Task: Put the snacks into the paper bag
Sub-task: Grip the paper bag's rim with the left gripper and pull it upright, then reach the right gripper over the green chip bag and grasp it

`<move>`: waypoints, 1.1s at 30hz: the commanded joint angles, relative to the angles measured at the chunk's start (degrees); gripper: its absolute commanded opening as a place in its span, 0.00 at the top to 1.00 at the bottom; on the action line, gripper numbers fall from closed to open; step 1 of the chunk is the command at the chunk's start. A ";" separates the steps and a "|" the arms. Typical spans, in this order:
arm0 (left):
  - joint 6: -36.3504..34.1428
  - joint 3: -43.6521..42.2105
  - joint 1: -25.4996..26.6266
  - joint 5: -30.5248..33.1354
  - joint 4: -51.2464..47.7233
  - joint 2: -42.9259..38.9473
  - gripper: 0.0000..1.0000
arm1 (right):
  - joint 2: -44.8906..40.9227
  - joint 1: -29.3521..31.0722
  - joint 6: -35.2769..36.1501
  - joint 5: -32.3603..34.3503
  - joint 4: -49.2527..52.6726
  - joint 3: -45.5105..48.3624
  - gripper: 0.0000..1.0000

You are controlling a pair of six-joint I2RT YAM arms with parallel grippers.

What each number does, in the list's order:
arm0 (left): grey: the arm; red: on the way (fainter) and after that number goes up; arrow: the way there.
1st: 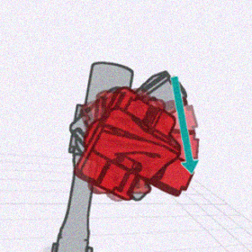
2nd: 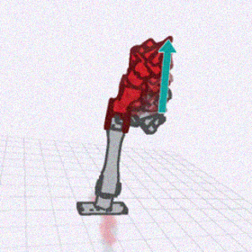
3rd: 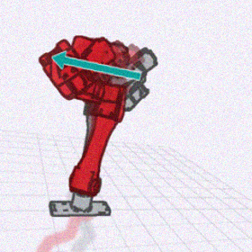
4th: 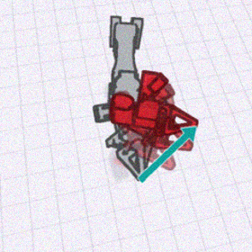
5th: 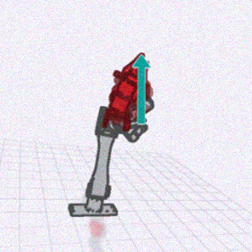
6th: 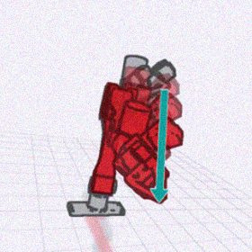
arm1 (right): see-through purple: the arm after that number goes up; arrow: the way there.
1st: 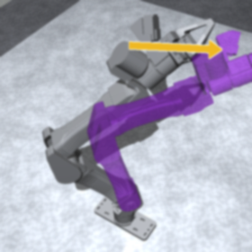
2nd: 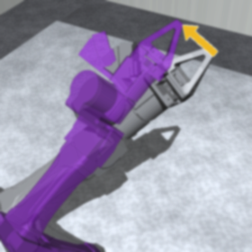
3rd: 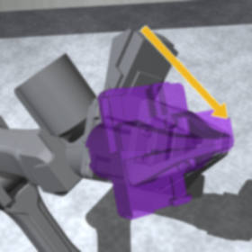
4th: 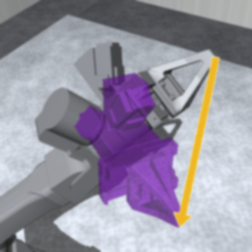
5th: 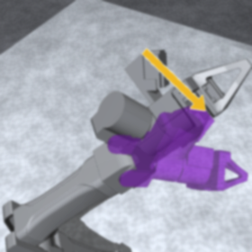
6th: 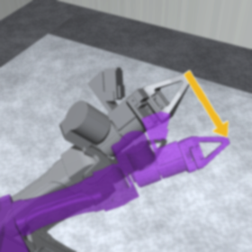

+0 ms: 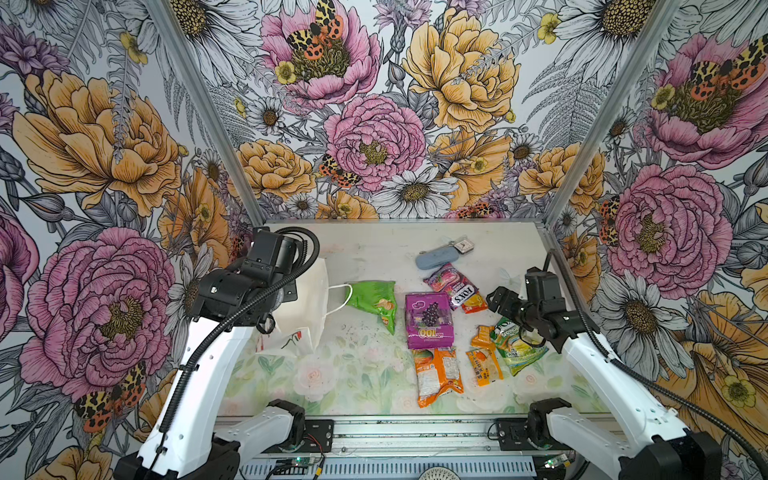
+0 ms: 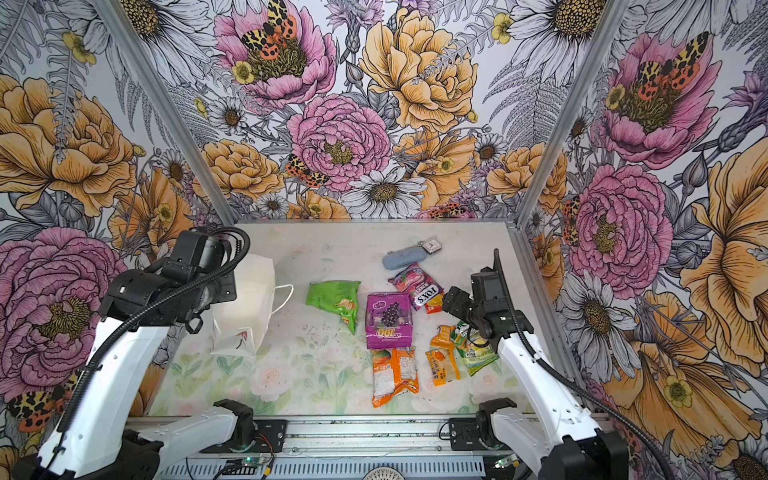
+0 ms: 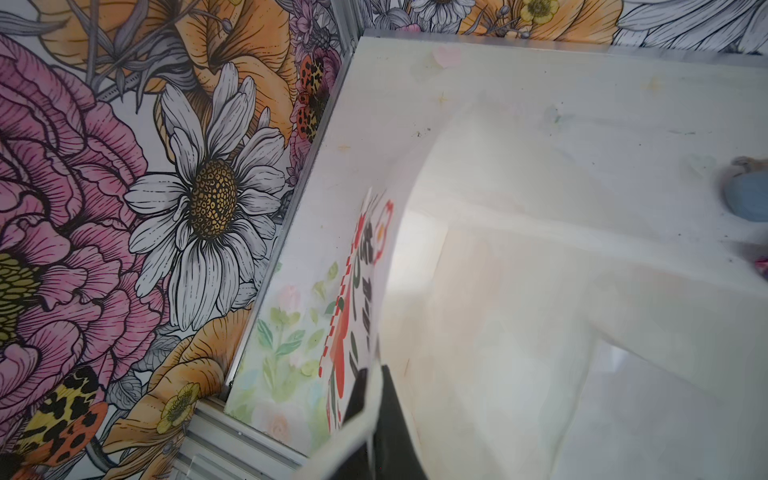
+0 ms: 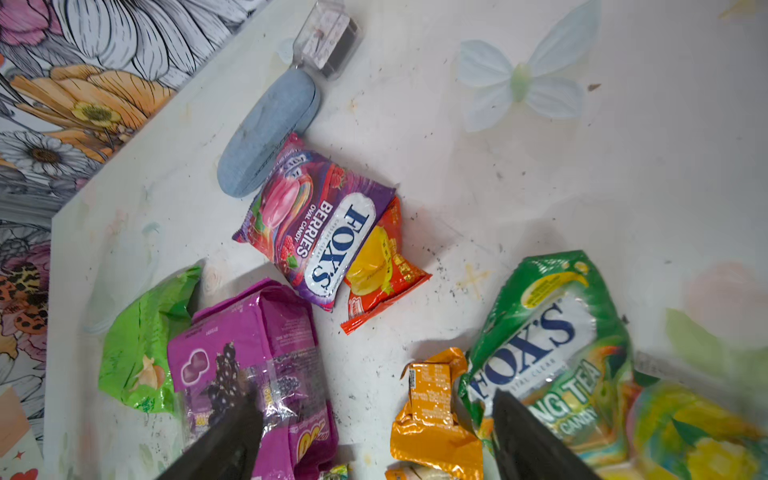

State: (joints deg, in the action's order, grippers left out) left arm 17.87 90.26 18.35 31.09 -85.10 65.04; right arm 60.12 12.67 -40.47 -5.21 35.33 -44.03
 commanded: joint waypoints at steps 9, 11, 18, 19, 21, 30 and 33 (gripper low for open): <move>-3.47 -11.34 -6.70 -11.31 15.93 0.02 1.00 | 21.62 23.20 -7.00 3.85 -8.85 -19.26 0.16; -3.36 -11.51 -7.38 -13.74 16.67 -0.40 1.00 | 26.44 26.62 -8.95 3.53 -11.01 -22.32 0.16; -3.19 -13.69 -7.45 -14.05 17.71 -3.63 1.00 | 43.26 32.43 -14.94 -1.23 -18.70 -31.79 0.24; -3.22 -14.03 -7.47 -13.75 17.74 -4.21 1.00 | 44.96 32.49 -15.35 -1.03 -18.70 -32.88 0.24; -3.53 -14.17 -7.51 -13.39 17.62 -5.23 1.00 | 47.89 32.25 -16.16 -0.13 -18.64 -34.81 0.26; -3.45 -14.50 -7.54 -14.22 17.87 -5.53 1.00 | 52.80 28.59 -17.63 1.16 -18.55 -36.66 0.28; -3.43 -14.45 -7.54 -14.30 18.01 -5.45 1.00 | 55.68 27.95 -16.58 -2.72 -18.49 -39.27 0.28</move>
State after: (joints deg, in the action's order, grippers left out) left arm 14.90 76.18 11.22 18.28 -69.52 59.72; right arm 112.88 41.12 -57.41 -5.39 17.56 -80.27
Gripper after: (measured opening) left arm 0.050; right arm 0.718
